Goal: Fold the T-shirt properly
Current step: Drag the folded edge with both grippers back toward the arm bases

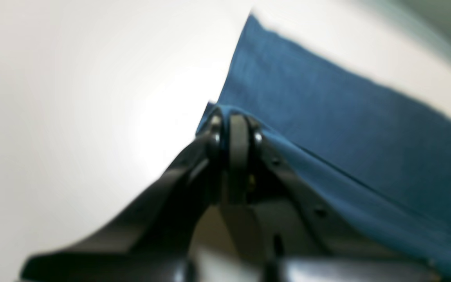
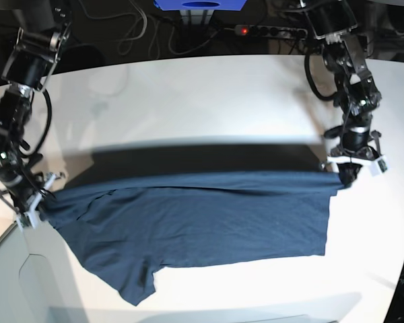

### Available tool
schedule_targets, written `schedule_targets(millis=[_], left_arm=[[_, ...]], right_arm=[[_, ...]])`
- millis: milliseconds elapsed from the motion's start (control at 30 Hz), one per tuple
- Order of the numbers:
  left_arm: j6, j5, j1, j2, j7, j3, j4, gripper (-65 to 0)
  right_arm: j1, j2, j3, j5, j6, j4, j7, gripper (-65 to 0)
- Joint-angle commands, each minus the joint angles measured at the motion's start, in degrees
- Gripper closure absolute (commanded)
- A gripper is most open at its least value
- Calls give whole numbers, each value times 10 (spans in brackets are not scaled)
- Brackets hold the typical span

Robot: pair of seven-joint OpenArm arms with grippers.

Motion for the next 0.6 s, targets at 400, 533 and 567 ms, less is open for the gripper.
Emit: schedule_targets(millis=[400,533,567], left_arm=[[-2,-6,-51,-7,29,-7,12,0],[-3,-6,-26,-7,28,-7,12,0],[-3,-6,-18,-7,28,-7,12,0]], right_arm=[[80,-9,4,5,-1,5,18,-1],[53,-7,4,5,-2,-7,20,-1],[53,-6,5,5,-2,-15,20,-1]])
